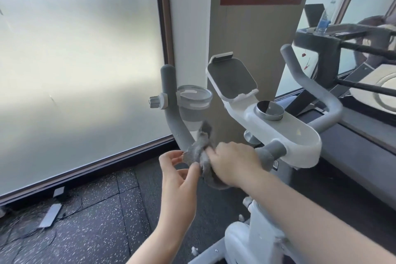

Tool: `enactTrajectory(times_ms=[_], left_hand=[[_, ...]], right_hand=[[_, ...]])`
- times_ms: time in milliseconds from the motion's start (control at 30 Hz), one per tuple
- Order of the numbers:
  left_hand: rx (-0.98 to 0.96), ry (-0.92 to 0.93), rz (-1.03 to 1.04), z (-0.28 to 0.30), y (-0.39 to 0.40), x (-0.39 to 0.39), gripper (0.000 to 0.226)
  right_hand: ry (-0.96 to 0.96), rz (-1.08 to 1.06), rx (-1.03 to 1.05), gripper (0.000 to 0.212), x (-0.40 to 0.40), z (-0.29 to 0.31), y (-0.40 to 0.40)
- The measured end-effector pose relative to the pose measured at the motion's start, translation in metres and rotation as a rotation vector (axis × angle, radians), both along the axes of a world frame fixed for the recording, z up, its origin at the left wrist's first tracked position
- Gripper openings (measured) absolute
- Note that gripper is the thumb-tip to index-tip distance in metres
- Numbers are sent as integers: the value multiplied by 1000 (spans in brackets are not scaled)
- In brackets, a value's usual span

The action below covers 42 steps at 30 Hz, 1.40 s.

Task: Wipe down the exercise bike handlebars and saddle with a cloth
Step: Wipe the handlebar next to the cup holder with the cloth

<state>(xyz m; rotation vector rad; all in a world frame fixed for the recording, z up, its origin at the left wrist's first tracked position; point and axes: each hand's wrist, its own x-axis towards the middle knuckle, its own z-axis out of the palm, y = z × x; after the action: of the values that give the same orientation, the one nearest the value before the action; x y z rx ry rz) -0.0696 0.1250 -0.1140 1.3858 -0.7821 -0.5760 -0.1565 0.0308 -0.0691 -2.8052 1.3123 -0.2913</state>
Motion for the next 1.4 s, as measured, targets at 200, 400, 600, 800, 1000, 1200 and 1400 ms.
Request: enactTrajectory(times_ms=[200,400,600,800,1000,1200,1400], left_hand=[[7,19,-28,-3,3,3,26],[8,2,-21,-3,-1,3,26],[14,-10,-21,-1,1,3,25],[21,-35,-36,-2,1,4,24],[37,-20,-27,0,4,4,28],[18,-33,-32,1,0,5,26],[-5,13,-4,-2,0,-1,27]], right_hand=[[-308,-114,-188,43,-8,-33,39],[-81,-88,-27,44,-4,7,24],[-281,-80,-190,48,-13,-31,36],[-30,-59,-15,36,-4,1,14],[-319,-73,-189,57,-10,-40,34],[-12,-56,-32,34,2,5,10],[-323,-85,-208,52,-12,-38,40]])
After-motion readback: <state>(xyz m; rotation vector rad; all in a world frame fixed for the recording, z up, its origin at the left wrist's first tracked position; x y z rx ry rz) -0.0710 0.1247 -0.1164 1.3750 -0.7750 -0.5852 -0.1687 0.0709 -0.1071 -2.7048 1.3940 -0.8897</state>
